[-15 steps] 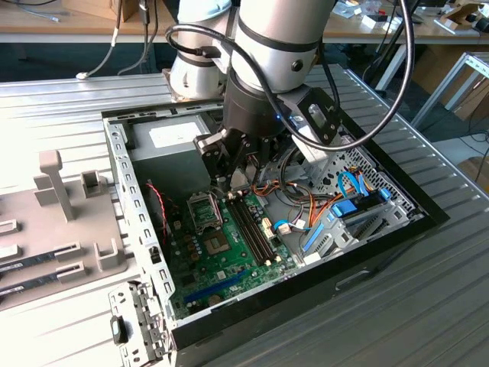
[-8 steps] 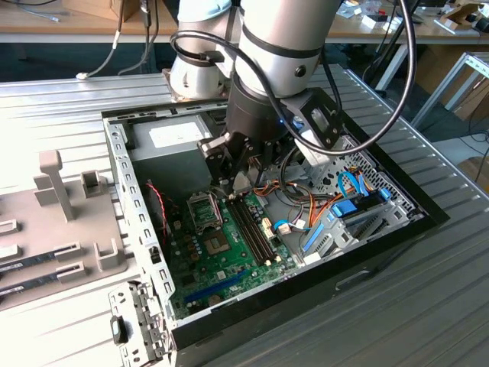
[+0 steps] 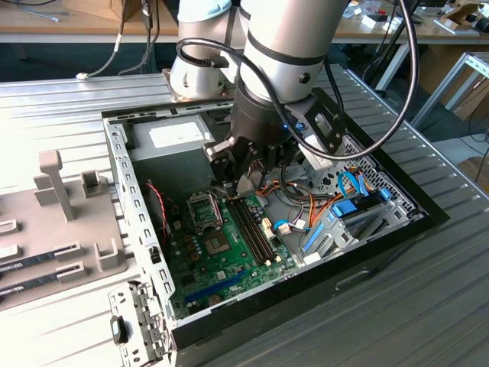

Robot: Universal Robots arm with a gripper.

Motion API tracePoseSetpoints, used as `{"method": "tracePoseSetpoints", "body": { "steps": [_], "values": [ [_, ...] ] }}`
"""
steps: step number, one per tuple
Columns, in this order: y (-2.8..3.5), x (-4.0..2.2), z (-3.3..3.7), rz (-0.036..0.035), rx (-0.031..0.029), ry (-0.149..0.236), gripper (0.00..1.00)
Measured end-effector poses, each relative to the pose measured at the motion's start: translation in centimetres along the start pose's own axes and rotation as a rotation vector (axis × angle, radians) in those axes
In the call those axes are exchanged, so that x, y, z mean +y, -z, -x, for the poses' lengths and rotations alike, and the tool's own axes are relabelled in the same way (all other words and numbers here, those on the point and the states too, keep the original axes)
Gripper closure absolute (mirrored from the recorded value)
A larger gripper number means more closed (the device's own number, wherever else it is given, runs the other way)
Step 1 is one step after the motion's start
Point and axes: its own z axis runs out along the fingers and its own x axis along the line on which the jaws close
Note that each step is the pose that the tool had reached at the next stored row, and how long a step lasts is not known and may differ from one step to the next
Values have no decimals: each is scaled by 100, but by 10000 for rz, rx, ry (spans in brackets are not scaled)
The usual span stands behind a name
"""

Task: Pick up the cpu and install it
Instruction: 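Pick up the cpu and move it towards the insertion slot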

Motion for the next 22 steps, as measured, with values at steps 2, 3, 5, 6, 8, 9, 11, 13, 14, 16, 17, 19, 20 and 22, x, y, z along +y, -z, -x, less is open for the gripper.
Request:
{"method": "tracePoseSetpoints", "body": {
  "steps": [2,3,5,6,8,9,11,13,14,16,17,19,20,22],
  "values": [
    [-12,-4,14,-1,0,0,53],
    [-19,-6,22,0,0,1,53],
    [-30,-8,32,-1,0,0,53],
    [-36,-8,38,-1,0,0,53],
    [-46,-9,50,-1,0,0,53],
    [-50,-10,55,-2,0,0,53],
    [-63,-12,65,-1,-1,0,53],
    [-76,-21,67,-3,1,0,53],
    [-85,-27,70,-2,0,1,53],
    [-92,-32,76,-2,0,0,53],
    [-97,-34,83,-3,1,1,53],
    [-103,-37,91,-3,0,0,53],
    [-105,-38,95,-3,0,0,53],
    [-106,-38,98,-2,0,0,53]
  ]
}}
